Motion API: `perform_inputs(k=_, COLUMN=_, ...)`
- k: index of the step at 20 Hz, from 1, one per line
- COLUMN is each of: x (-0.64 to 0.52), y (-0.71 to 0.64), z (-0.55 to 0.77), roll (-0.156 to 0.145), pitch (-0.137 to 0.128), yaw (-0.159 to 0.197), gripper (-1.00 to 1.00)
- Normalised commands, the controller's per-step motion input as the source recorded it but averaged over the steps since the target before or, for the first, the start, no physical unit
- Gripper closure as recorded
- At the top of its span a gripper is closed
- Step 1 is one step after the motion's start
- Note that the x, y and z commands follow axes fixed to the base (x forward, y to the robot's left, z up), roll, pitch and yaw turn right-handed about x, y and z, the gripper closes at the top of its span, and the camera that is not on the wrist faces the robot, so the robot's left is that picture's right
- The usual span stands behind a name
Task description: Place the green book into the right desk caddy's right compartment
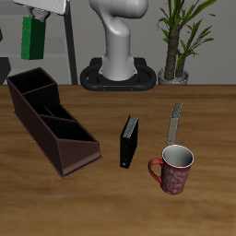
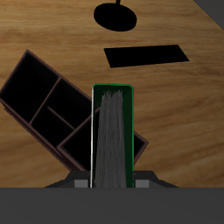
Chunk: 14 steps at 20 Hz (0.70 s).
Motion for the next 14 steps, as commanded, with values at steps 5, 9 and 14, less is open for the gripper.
perform_inputs(k=5, x=-0.11, y=-0.13, z=-0.17, roll=-0.017, pitch=-0.019, yaw=0.033, gripper=1.00)
perform_inputs(k=9, x=0.11, y=-0.13, z=-0.28, roll=-0.014, pitch=0.042, yaw=0.035, gripper=1.00)
perform_inputs(k=14, x=0.11, y=-0.03, z=-0.23, roll=-0.014, pitch=0.033, yaw=-0.011, gripper=1.00)
